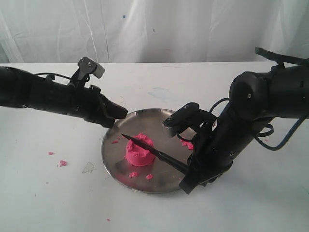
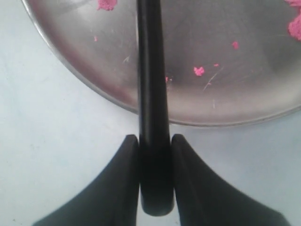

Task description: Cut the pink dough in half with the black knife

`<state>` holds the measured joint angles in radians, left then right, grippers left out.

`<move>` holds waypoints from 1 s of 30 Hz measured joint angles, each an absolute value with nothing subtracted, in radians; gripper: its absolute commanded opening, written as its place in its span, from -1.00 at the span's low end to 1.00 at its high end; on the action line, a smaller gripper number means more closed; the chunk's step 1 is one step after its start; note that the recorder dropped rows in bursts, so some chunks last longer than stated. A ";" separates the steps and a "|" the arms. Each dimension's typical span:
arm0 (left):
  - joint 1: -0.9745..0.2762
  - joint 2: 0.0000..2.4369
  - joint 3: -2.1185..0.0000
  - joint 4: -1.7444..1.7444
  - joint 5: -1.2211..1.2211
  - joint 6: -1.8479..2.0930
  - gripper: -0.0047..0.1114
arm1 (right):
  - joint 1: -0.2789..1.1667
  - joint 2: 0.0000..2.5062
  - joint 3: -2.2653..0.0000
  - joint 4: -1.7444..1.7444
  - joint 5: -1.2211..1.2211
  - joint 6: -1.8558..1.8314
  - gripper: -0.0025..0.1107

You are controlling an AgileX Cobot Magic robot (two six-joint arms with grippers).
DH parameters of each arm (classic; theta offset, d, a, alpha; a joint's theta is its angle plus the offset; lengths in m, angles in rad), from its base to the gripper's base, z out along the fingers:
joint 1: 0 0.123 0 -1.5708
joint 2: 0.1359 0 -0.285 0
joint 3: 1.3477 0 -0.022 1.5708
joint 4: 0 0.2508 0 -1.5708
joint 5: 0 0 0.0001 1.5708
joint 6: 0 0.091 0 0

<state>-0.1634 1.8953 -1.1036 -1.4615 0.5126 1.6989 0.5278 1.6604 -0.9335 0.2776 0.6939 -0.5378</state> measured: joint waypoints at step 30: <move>-0.163 1.979 -1.053 -1.653 0.529 1.810 -0.92 | 0.528 1.660 -0.933 0.278 0.694 -0.538 -0.96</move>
<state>-0.1634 1.9794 -1.0530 -1.6527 0.5289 1.8105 0.5278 1.6604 -0.9335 0.2776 0.6939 -0.5378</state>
